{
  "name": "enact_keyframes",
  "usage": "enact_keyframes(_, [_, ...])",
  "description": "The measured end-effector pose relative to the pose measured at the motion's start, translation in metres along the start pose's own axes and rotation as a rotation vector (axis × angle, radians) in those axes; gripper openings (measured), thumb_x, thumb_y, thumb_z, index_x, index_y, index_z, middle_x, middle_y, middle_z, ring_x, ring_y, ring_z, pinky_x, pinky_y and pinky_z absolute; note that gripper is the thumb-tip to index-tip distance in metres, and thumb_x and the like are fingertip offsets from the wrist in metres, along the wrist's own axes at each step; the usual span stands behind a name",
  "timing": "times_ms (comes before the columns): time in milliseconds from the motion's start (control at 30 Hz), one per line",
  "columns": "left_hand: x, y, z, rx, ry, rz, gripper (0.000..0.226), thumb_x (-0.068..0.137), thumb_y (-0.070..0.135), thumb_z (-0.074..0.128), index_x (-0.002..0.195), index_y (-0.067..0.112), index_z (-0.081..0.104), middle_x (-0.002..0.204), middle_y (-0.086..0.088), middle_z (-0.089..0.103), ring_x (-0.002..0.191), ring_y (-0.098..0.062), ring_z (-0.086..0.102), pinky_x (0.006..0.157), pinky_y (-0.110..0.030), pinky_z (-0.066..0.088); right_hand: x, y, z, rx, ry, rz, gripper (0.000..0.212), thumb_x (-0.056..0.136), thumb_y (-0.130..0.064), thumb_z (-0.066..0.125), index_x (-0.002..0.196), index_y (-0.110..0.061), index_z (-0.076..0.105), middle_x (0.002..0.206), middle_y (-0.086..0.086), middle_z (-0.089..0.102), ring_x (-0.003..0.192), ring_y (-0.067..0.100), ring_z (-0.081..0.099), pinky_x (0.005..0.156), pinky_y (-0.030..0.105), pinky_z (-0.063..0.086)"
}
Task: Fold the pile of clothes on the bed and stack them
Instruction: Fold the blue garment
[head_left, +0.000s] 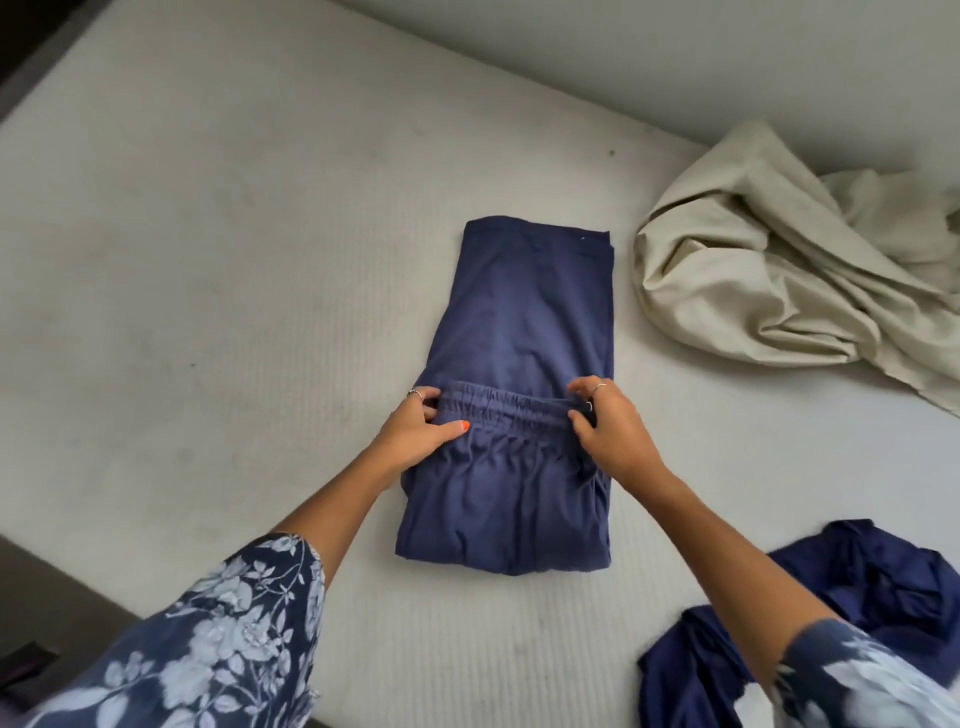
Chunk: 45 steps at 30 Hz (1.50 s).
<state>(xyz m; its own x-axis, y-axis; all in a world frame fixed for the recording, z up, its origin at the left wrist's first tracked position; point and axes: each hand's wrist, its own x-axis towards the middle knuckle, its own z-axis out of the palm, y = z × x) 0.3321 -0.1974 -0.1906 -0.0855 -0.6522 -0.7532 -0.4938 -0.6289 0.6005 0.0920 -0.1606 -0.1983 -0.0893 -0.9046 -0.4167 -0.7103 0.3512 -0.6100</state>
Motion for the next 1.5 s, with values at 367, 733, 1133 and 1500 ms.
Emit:
enact_keyframes(367, [-0.075,-0.102,0.042,0.327,0.391,-0.053,0.053,0.073,0.065,0.064,0.100,0.020,0.059,0.096,0.005,0.056,0.093,-0.018,0.056,0.082,-0.042,0.049,-0.148,0.015,0.062,0.141,0.052,0.223,0.078,0.081,-0.065,0.054,0.138,-0.014,0.037,0.134,-0.008,0.038,0.122,0.012,0.039,0.101,0.029,0.036])
enact_keyframes(733, [-0.076,-0.089,0.052,-0.233,0.252,-0.191,0.020,0.087,0.017,0.065,0.106,0.014,0.057,0.105,-0.010,0.066,0.086,-0.023,0.065,0.074,-0.035,0.057,-0.107,0.027,0.053,0.759,0.127,0.535,0.059,0.069,-0.049,0.080,0.081,0.006,0.061,0.095,0.012,0.063,0.085,0.024,0.064,0.074,0.036,0.053])
enact_keyframes(1133, [-0.175,-0.082,0.040,0.084,-0.263,-0.139,0.041,0.099,0.007,0.044,0.135,0.025,0.051,0.120,-0.007,0.056,0.051,-0.011,0.059,0.053,-0.018,0.049,-0.201,0.030,0.003,0.712,-0.235,0.753,0.033,0.080,-0.021,0.075,0.099,0.002,0.062,0.088,0.012,0.069,0.077,0.023,0.064,0.063,0.029,0.052])
enact_keyframes(1500, [-0.191,-0.069,0.026,-0.157,-0.480,-0.564,0.021,0.098,0.010,0.047,0.113,0.000,0.058,0.079,-0.018,0.070,0.057,-0.014,0.065,0.049,-0.017,0.048,-0.250,0.030,-0.033,0.769,-0.472,0.842,0.043,0.076,-0.029,0.079,0.106,-0.002,0.063,0.089,0.004,0.067,0.079,0.015,0.060,0.064,0.026,0.048])
